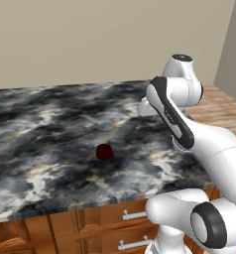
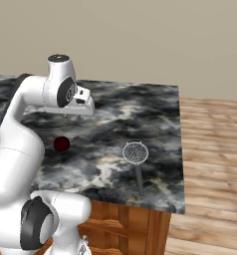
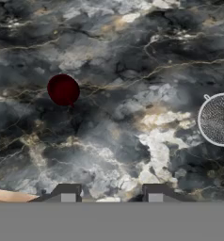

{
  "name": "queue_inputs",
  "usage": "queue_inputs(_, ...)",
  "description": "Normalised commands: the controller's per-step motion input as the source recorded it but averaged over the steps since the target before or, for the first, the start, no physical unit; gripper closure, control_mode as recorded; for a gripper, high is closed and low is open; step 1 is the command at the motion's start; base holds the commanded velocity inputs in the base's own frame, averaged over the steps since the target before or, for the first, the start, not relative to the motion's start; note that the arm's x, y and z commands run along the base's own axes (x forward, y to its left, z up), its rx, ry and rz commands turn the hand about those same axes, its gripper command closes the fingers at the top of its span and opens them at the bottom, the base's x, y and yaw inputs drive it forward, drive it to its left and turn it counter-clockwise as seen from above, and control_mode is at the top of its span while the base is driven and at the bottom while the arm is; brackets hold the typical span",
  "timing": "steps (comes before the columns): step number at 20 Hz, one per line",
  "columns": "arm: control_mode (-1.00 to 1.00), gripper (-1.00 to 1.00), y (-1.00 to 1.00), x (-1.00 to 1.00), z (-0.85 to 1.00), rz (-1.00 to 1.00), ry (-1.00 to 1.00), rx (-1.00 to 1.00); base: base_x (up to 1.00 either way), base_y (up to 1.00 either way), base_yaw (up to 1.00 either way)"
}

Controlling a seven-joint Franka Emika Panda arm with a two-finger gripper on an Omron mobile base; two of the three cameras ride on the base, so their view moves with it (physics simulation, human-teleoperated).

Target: Pick the strainer and mug and place them in the sink. Then turn on the water.

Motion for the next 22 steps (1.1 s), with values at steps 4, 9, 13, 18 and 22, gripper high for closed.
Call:
queue_inputs(4, -1.00, -1.00, -0.21, 0.00, -0.06, 0.00, 0.00, 0.00, 0.00, 0.00, 0.00)
queue_inputs(9, -1.00, -1.00, -0.66, 0.00, -0.24, 0.02, 0.00, 0.00, 0.00, 0.00, 0.00)
queue_inputs(13, -1.00, -1.00, -0.69, 0.00, -0.27, 0.02, 0.00, 0.00, 0.00, 0.00, 0.00)
queue_inputs(18, -1.00, -1.00, -0.59, 0.00, -0.24, 0.01, 0.00, 0.00, 0.00, 0.00, 0.00)
queue_inputs(22, -1.00, -1.00, -0.46, 0.00, -0.24, 0.00, 0.03, 0.00, 0.00, 0.00, 0.00)
